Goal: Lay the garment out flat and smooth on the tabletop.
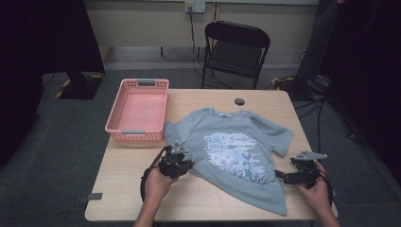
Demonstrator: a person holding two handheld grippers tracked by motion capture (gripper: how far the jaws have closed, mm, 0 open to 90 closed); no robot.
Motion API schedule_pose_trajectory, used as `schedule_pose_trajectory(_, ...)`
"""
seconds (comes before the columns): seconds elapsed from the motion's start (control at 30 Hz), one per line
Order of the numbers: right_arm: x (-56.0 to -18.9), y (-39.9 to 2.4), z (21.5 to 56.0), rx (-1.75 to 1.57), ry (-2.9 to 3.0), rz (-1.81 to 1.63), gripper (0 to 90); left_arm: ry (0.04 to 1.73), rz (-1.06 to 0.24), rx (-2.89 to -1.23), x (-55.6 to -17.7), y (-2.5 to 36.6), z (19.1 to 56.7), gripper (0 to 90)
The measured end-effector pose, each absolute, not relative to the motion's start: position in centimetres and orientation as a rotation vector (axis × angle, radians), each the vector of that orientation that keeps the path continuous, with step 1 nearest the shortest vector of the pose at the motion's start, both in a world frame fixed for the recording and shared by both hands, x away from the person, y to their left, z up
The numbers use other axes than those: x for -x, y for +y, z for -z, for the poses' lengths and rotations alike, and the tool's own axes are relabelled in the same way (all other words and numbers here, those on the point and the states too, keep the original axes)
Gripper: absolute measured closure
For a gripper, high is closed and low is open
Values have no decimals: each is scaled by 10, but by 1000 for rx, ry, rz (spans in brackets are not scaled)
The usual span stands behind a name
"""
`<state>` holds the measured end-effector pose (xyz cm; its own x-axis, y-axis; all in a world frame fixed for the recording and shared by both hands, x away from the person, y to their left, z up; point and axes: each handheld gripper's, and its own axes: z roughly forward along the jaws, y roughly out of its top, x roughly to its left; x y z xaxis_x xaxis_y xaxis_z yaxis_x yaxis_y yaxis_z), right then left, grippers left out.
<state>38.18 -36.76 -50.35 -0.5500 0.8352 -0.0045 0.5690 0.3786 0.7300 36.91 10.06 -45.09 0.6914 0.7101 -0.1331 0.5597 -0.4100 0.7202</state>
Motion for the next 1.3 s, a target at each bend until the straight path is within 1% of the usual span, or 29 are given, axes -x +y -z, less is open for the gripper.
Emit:
schedule_pose_trajectory(0.23,-382,-368,504,-1221,2270,-981,65,960,-215,-2097,-348,108,453,861)
schedule_pose_trajectory(0.53,-382,-368,504,-1221,2270,-981,65,944,-199,-2143,-319,113,462,861)
schedule_pose_trajectory(1.1,-382,-368,504,-1221,2270,-981,65,990,-140,-2196,-287,129,479,852)
schedule_pose_trajectory(1.13,-382,-368,504,-1221,2270,-981,65,989,-138,-2192,-286,130,479,840)
schedule_pose_trajectory(1.17,-382,-368,504,-1221,2270,-981,65,992,-151,-2185,-285,130,479,796)
schedule_pose_trajectory(1.2,-382,-368,504,-1221,2271,-981,65,993,-185,-2174,-286,130,478,682)
schedule_pose_trajectory(1.23,-382,-368,504,-1221,2270,-981,65,998,-207,-2164,-287,129,477,539)
schedule_pose_trajectory(1.27,-382,-368,504,-1221,2271,-981,65,1003,-219,-2154,-289,129,476,499)
schedule_pose_trajectory(1.3,-382,-368,504,-1221,2271,-981,65,1010,-237,-2140,-291,129,474,478)
